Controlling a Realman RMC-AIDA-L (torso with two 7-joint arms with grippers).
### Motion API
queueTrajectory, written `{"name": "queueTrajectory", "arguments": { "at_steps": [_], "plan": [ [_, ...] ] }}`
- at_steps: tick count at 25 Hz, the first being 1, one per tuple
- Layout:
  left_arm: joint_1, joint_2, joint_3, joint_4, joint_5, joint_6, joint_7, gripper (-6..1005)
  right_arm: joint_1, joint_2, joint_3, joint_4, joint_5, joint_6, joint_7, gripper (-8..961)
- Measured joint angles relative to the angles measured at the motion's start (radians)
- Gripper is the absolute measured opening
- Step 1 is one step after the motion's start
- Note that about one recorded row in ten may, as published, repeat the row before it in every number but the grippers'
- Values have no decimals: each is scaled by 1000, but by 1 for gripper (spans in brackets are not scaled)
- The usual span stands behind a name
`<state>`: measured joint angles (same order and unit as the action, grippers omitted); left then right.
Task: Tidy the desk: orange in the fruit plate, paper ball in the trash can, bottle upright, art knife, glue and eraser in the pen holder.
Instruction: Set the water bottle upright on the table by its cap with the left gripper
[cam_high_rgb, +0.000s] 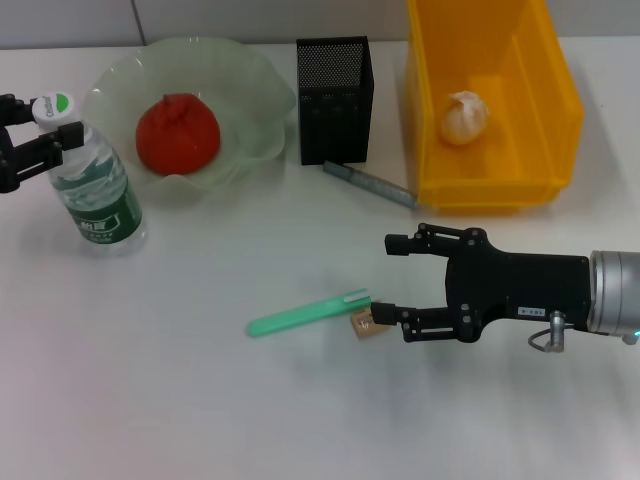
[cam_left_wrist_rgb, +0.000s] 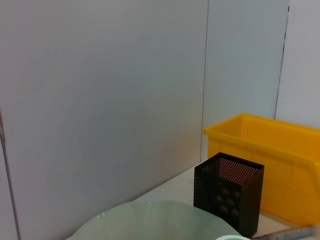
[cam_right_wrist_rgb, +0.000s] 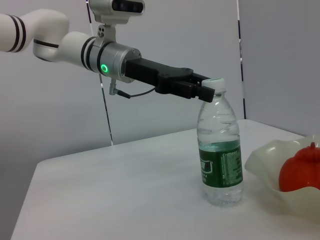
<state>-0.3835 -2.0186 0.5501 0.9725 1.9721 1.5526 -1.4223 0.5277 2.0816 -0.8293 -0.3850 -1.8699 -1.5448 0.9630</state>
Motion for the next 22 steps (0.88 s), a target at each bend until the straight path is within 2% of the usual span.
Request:
{"name": "queueTrajectory", "arguments": {
  "at_steps": [9, 14, 18, 22],
  "plan": [
    [0, 0, -1, 1, -3, -6, 8, 506, 0, 0, 3, 0, 0, 0, 0, 831],
    [-1, 0, -1, 2, -3, -6, 8, 734, 0, 0, 4, 0, 0, 0, 0, 828],
    [-2, 1, -3, 4, -29, 2, 7, 747, 0, 1, 4, 0, 0, 0, 0, 826],
    [-3, 5, -4, 15, -112, 18, -2, 760, 0, 2, 6, 3, 0, 0, 0, 823]
  ]
}}
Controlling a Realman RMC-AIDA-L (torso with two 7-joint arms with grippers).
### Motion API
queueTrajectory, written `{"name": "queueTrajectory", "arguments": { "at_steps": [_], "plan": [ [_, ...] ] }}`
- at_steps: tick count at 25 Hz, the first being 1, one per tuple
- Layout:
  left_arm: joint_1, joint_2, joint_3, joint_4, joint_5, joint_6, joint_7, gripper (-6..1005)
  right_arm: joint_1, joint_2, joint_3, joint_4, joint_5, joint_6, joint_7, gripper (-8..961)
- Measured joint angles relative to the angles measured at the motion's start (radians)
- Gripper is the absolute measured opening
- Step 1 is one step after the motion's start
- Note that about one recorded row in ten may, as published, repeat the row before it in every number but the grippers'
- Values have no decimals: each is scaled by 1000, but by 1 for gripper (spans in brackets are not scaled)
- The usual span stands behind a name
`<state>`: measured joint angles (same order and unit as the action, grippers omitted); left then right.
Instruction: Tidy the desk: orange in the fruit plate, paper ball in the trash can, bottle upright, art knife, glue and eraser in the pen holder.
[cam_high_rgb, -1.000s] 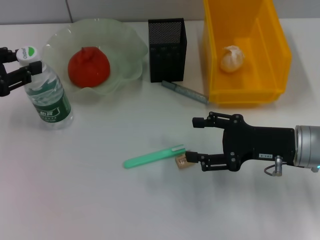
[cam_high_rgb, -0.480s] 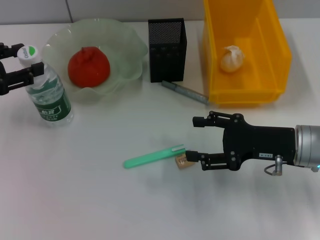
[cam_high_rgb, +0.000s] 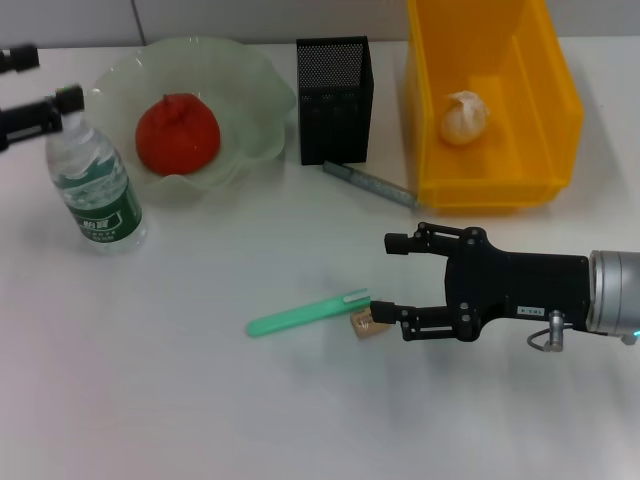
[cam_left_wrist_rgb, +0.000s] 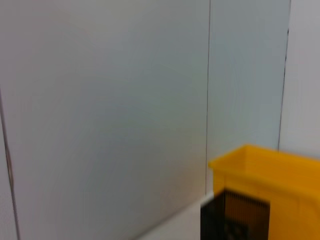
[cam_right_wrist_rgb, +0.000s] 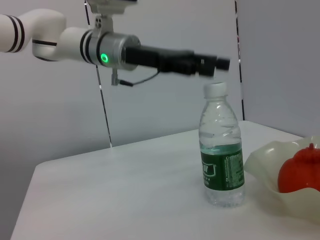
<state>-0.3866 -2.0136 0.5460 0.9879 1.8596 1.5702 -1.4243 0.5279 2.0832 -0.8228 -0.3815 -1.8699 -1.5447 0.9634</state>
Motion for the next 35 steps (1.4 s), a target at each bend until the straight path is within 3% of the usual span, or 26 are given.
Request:
{"name": "queueTrajectory", "arguments": {
  "at_steps": [7, 9, 16, 21, 24, 30, 35],
  "plan": [
    [-4, 18, 1, 0, -159, 79, -33, 779, 3, 0, 3, 7, 0, 0, 0, 818],
    [-9, 25, 8, -17, -240, 197, -75, 781, 3, 0, 2, 7, 7, -2, 2, 817],
    [-6, 17, 70, -111, -237, 331, -56, 781, 2, -3, 3, 4, 30, -36, 18, 813],
    [7, 34, 125, -325, -209, 337, 122, 772, 1, -5, 6, -4, 38, -52, 33, 809],
    [25, 33, 133, -439, -119, 315, 288, 770, 1, -7, 13, -36, 39, -67, 74, 808],
    [30, 24, 132, -544, -19, 230, 440, 770, 15, -11, -3, -140, 27, -83, 206, 804],
    [40, 11, 127, -575, 21, 159, 499, 770, 76, -30, -62, -282, -55, -101, 428, 800]
  ]
}}
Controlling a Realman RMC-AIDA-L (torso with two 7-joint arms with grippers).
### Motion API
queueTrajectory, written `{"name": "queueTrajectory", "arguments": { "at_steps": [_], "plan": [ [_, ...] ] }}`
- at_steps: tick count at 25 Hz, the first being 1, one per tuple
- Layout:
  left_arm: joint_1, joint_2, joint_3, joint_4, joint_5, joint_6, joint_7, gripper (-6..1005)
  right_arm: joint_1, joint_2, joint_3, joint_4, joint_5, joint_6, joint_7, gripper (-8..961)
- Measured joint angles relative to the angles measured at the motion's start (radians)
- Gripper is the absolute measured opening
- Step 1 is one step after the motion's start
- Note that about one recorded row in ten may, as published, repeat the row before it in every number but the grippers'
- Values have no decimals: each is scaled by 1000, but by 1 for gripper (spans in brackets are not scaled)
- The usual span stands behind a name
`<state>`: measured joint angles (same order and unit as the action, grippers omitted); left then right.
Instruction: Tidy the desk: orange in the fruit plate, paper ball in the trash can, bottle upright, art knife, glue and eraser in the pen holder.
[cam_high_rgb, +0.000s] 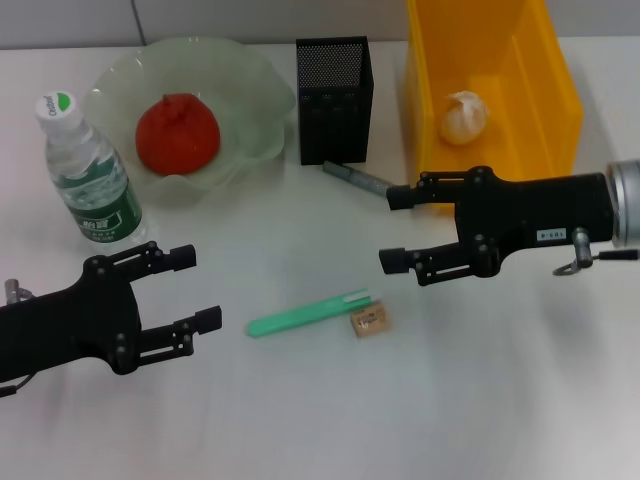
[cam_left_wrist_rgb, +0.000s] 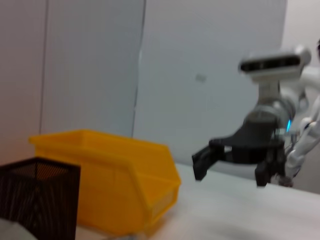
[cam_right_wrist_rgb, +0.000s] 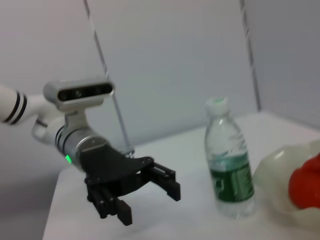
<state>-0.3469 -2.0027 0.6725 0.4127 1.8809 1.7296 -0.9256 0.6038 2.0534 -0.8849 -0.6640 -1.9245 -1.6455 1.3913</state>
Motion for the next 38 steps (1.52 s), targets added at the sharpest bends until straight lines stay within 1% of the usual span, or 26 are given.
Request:
{"name": "queueTrajectory", "arguments": {
  "at_steps": [3, 7, 8, 9, 10, 13, 15, 16, 18, 21, 22, 23, 24, 25, 29, 30, 31, 33, 34, 35, 38],
  "plan": [
    [0, 0, 0, 0, 0, 0, 0, 770, 71, -11, -44, -55, -89, -5, 126, 799],
    [6, -2, 4, -6, 4, -19, 14, 770, 173, -14, -88, -103, -229, -6, 244, 796],
    [6, 0, 6, -6, 11, -22, 11, 771, 199, -12, -101, -113, -261, -6, 266, 795],
    [6, 0, 6, -6, 11, -22, 11, 771, 242, -7, -129, -126, -306, -5, 296, 795],
    [6, 0, 6, -6, 11, -22, 11, 771, 242, -7, -129, -126, -306, -5, 296, 794],
    [6, 0, 6, -6, 11, -22, 11, 771, 299, 0, -174, -133, -353, 6, 324, 792],
    [6, 3, 8, -7, 39, -26, -6, 771, 340, 14, -217, -137, -401, 27, 339, 791],
    [6, 3, 9, -7, 41, -26, -8, 771, 340, 14, -217, -137, -401, 27, 339, 790],
    [5, 3, 8, -8, 44, -26, -11, 771, 356, 23, -241, -138, -430, 51, 343, 789],
    [5, 1, 8, -8, 44, -26, -13, 771, 368, 30, -301, -137, -443, 94, 347, 787],
    [5, 1, 8, -8, 44, -26, -15, 771, 374, 33, -346, -138, -441, 119, 348, 786],
    [6, 1, 8, -8, 44, -26, -17, 771, 374, 33, -346, -138, -441, 119, 348, 786],
    [6, 0, 8, -8, 44, -27, -19, 771, 381, 35, -389, -133, -436, 143, 349, 785],
    [6, -1, 8, -8, 44, -28, -20, 771, 381, 35, -389, -133, -436, 143, 349, 784],
    [6, -2, 8, -8, 44, -33, -27, 771, 393, 37, -506, -119, -401, 191, 364, 782],
    [6, -2, 8, -8, 47, -35, -29, 771, 395, 37, -565, -118, -391, 214, 377, 781],
    [6, -2, 8, -8, 50, -37, -31, 771, 395, 37, -565, -118, -391, 214, 377, 781],
    [6, -2, 8, -8, 56, -40, -33, 771, 396, 38, -622, -122, -388, 233, 391, 779],
    [6, -2, 8, -8, 56, -40, -33, 771, 398, 38, -667, -126, -378, 246, 400, 779],
    [6, -2, 8, -8, 64, -40, -34, 771, 398, 38, -667, -126, -378, 246, 400, 778],
    [3, -2, 8, -4, 100, -41, -36, 771, 403, 39, -713, -129, -355, 253, 402, 776]
  ]
}}
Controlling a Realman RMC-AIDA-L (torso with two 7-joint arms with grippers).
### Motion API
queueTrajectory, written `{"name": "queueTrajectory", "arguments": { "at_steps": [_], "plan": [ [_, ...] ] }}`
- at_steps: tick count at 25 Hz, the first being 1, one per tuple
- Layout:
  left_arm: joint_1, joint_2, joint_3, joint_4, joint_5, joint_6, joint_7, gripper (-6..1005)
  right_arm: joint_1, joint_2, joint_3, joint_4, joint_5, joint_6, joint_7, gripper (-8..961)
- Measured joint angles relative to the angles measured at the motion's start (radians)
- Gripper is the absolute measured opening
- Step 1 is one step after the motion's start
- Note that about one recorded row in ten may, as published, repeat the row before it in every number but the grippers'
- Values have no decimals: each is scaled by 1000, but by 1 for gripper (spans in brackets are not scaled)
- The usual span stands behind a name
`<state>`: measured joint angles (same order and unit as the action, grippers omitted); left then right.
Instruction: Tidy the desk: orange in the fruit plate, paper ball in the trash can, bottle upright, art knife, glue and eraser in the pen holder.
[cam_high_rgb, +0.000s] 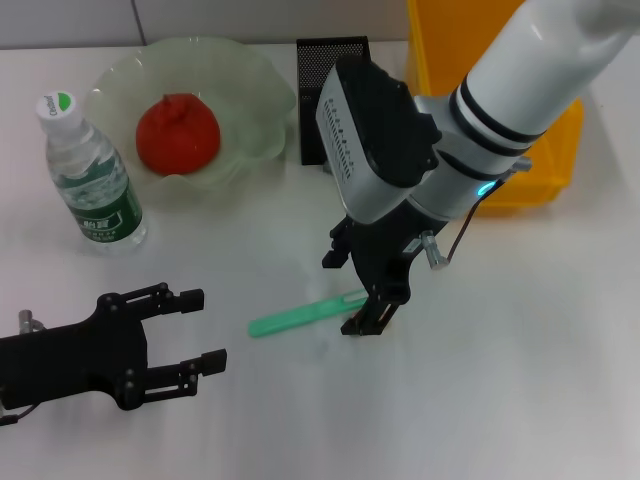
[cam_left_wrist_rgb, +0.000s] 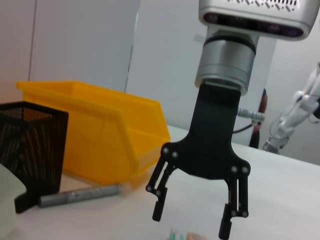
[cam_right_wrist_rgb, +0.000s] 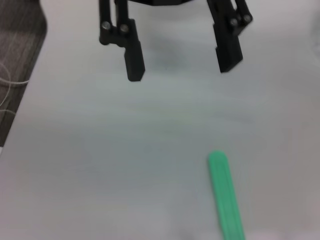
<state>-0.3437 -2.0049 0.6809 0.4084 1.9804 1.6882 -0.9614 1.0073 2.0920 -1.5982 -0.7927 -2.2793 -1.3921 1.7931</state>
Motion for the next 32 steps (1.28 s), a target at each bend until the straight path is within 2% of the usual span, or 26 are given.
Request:
{"name": "queueTrajectory", "arguments": {
  "at_steps": [9, 16, 25, 32],
  "plan": [
    [2, -1, 0, 4, 25, -11, 22, 771, 9, 0, -97, -6, 27, 48, 1, 770],
    [3, -11, -6, 4, 28, -18, 30, 772, 15, 0, -139, 7, 55, 81, -1, 746],
    [4, -13, -9, 0, 28, -24, 30, 772, 20, 0, -158, 44, 72, 116, -4, 650],
    [5, -13, -9, 0, 28, -24, 30, 771, 21, 0, -158, 68, 79, 140, -7, 633]
  ]
}}
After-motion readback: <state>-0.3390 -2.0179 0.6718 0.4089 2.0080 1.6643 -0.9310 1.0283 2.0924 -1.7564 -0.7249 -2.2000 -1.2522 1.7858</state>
